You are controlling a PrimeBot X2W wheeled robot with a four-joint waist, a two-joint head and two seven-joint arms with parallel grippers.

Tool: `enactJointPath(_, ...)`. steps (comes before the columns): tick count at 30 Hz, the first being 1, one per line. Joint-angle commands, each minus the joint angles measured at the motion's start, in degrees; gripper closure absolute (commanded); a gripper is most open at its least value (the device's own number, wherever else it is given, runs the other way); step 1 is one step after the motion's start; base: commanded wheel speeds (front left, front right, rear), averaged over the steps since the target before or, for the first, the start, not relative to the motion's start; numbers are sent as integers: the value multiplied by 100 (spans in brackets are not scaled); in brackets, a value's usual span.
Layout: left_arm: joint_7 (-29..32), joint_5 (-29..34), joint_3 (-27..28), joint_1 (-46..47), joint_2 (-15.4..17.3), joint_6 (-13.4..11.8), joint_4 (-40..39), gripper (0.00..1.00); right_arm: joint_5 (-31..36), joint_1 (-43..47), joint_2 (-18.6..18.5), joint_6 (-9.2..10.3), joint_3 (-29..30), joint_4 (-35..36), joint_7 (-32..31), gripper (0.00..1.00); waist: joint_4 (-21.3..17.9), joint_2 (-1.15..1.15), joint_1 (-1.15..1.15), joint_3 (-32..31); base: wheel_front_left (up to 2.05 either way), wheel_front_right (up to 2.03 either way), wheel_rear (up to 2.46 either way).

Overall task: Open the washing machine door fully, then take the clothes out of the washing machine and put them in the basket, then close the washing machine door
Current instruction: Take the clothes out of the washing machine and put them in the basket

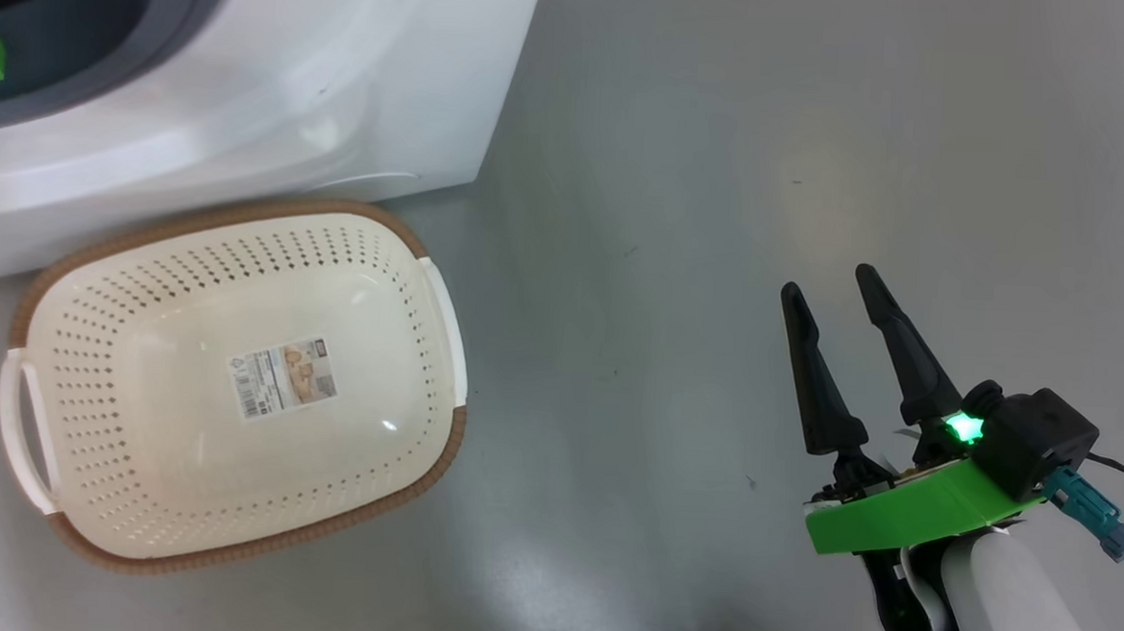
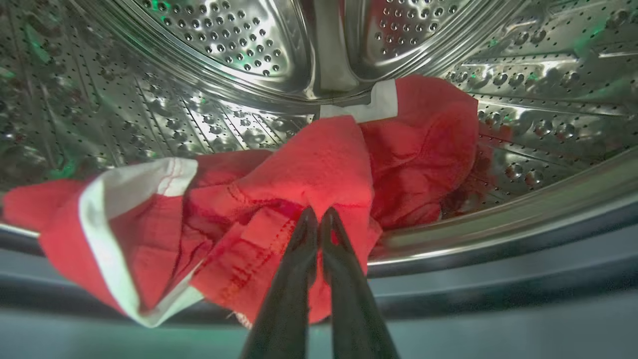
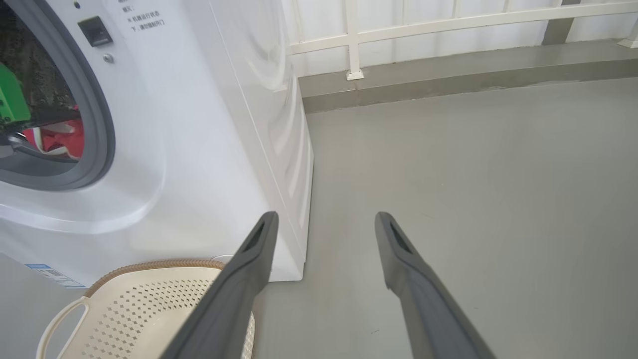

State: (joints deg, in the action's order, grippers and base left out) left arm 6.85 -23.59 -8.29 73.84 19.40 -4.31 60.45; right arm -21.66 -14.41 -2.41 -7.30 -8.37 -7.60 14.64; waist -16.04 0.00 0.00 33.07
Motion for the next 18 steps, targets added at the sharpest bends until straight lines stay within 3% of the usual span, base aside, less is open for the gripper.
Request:
enactJointPath(1, -179, -68, 81, -136, 267, -3, -222, 100, 11, 39, -47, -19, -120, 99, 36, 0, 90, 0, 0, -105, 0, 0, 0)
enactJointPath(11, -1237, -72, 66, -911, 137, -59, -989, 100, 180, 187, -47, -19, -140, 85, 36, 0, 362, 0, 0, -521, 0, 0, 0)
enactJointPath(18, -1744, -162, 165, -1898, -1, -300, -2140, 100, 275, 330, -47, -19, -91, 72, 36, 0, 537, 0, 0, -807, 0, 0, 0)
